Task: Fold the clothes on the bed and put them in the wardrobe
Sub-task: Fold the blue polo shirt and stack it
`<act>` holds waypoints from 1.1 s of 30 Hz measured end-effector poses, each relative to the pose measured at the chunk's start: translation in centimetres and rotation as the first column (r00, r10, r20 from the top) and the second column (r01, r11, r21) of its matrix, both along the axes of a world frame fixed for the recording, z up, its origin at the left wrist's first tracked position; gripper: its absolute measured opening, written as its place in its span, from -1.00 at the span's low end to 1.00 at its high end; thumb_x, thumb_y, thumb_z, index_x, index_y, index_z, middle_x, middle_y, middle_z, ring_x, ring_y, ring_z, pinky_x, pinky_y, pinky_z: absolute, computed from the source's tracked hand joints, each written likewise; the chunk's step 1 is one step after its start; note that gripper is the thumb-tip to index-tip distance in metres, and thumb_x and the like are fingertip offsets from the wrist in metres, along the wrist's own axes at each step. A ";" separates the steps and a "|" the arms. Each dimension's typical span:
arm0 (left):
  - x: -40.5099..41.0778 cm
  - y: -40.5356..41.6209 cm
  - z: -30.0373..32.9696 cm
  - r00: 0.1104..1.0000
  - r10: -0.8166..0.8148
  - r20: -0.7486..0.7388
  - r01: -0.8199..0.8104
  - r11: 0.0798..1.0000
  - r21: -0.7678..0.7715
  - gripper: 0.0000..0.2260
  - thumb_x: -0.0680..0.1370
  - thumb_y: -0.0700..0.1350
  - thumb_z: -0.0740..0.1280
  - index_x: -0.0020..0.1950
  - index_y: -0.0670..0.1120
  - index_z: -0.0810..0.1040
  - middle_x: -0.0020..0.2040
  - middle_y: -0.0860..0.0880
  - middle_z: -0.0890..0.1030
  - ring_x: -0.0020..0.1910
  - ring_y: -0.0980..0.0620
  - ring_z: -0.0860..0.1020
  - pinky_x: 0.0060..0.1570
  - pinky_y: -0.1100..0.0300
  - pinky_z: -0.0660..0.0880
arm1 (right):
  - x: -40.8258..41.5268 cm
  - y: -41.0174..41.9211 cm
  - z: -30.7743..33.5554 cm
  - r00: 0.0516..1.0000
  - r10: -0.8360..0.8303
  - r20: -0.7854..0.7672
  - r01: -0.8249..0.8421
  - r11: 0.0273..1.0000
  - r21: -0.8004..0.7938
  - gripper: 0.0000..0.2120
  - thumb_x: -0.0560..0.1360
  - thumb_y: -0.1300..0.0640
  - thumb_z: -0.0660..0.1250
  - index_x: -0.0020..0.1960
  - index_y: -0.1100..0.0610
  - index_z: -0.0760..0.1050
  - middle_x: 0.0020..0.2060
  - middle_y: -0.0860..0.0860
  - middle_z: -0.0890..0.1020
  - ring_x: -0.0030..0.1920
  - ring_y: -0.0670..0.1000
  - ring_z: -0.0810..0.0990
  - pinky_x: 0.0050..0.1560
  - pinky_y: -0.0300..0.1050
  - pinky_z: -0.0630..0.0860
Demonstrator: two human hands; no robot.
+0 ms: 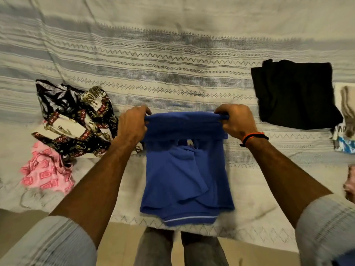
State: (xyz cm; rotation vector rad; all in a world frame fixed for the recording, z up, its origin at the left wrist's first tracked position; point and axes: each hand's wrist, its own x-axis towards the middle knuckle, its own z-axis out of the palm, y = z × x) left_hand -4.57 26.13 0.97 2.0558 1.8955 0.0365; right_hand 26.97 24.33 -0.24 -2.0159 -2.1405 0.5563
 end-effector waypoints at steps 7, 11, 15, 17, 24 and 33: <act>-1.6 -8.4 -0.1 0.996 -0.092 -0.003 0.092 0.996 0.004 -0.75 0.43 -0.26 0.43 0.09 -0.07 0.62 0.04 -0.13 0.61 0.01 -0.18 0.57 -0.02 0.01 0.52 | -0.9 -8.9 0.6 0.997 -0.072 0.004 0.072 0.997 -0.006 -0.60 0.30 0.34 0.38 0.08 0.06 0.67 0.04 0.10 0.70 0.06 0.23 0.62 0.08 0.06 0.55; -2.8 -13.6 -1.0 0.995 -0.083 0.048 0.082 0.996 0.031 -0.74 0.39 -0.29 0.40 0.05 -0.09 0.62 0.02 -0.14 0.59 0.01 -0.19 0.55 -0.03 -0.03 0.53 | -1.9 -14.2 0.1 0.997 -0.074 0.026 0.074 0.997 0.021 -0.65 0.30 0.36 0.39 0.03 0.11 0.67 -0.01 0.11 0.69 0.02 0.22 0.61 0.01 0.05 0.54; -3.6 -18.5 -1.8 0.990 -0.075 0.120 0.068 0.996 0.066 -0.75 0.38 -0.31 0.41 0.01 -0.09 0.59 0.00 -0.09 0.58 -0.02 -0.13 0.53 -0.08 0.00 0.52 | -2.0 -19.5 -0.6 1.000 -0.021 -0.023 0.024 0.990 0.141 -0.69 0.19 0.41 0.44 -0.11 0.17 0.65 -0.16 0.11 0.68 -0.14 0.23 0.62 -0.16 -0.01 0.53; -4.1 -20.8 -2.4 0.985 -0.086 0.151 0.074 0.994 0.083 -0.75 0.36 -0.32 0.42 -0.02 -0.08 0.57 -0.04 -0.07 0.57 -0.06 -0.10 0.52 -0.11 0.01 0.51 | -1.8 -21.5 -1.2 0.999 -0.002 -0.054 0.012 0.984 0.180 -0.69 0.13 0.42 0.44 -0.17 0.17 0.63 -0.22 0.09 0.66 -0.21 0.21 0.60 -0.25 -0.02 0.53; -4.5 -26.0 -5.6 0.983 -0.168 0.078 0.172 0.984 -0.042 -0.81 0.32 -0.27 0.44 -0.11 -0.08 0.58 -0.13 -0.08 0.57 -0.18 -0.11 0.53 -0.19 0.05 0.50 | -1.8 -26.3 -3.8 0.993 0.118 0.023 -0.119 0.991 0.068 -0.71 0.10 0.36 0.53 -0.23 0.14 0.61 -0.28 0.08 0.64 -0.28 0.21 0.58 -0.32 -0.03 0.51; -3.3 -26.0 -5.1 0.954 -0.276 -0.119 0.220 0.912 -0.346 -0.79 0.38 -0.11 0.42 0.00 0.00 0.56 -0.04 -0.01 0.59 -0.11 -0.01 0.54 -0.12 0.19 0.40 | -2.6 -26.9 -4.0 0.961 0.173 0.216 -0.096 0.941 -0.325 -0.74 0.32 0.27 0.40 -0.01 0.09 0.65 -0.06 0.05 0.66 -0.03 0.19 0.61 -0.09 -0.02 0.53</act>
